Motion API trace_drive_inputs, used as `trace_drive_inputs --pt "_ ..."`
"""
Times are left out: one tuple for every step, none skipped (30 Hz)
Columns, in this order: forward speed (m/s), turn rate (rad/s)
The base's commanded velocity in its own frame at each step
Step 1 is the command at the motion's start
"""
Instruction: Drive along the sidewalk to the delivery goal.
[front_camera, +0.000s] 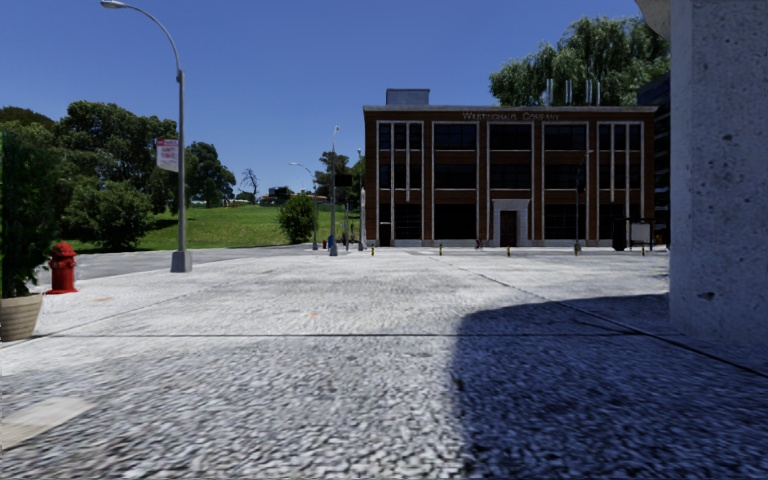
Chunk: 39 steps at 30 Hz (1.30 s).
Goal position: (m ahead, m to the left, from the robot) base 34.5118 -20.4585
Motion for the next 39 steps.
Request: trace_drive_inputs --pt "2.0 0.0" --pt "2.0 0.0" --pt "2.0 0.0" --pt "2.0 0.0" --pt "2.0 0.0" --pt "2.0 0.0" --pt "2.0 0.0" --pt "2.0 0.0" --pt "2.0 0.0" --pt "2.0 0.0" --pt "2.0 0.0" --pt "2.0 0.0" --pt "2.0 0.0" --pt "2.0 0.0" --pt "2.0 0.0" --pt "2.0 0.0" --pt "2.0 0.0" --pt "2.0 0.0" --pt "2.0 0.0" --pt "2.0 0.0" --pt "2.0 0.0" --pt "2.0 0.0" --pt "2.0 0.0" --pt "2.0 0.0" --pt "2.0 0.0" --pt "2.0 0.0" --pt "2.0 0.0" --pt "2.0 0.0" --pt "2.0 0.0" --pt "2.0 0.0" --pt "2.0 0.0" --pt "2.0 0.0" --pt "2.0 0.0" --pt "2.0 0.0" --pt "2.0 0.0" --pt "2.0 0.0" --pt "2.0 0.0" --pt "2.0 0.0" --pt "2.0 0.0"
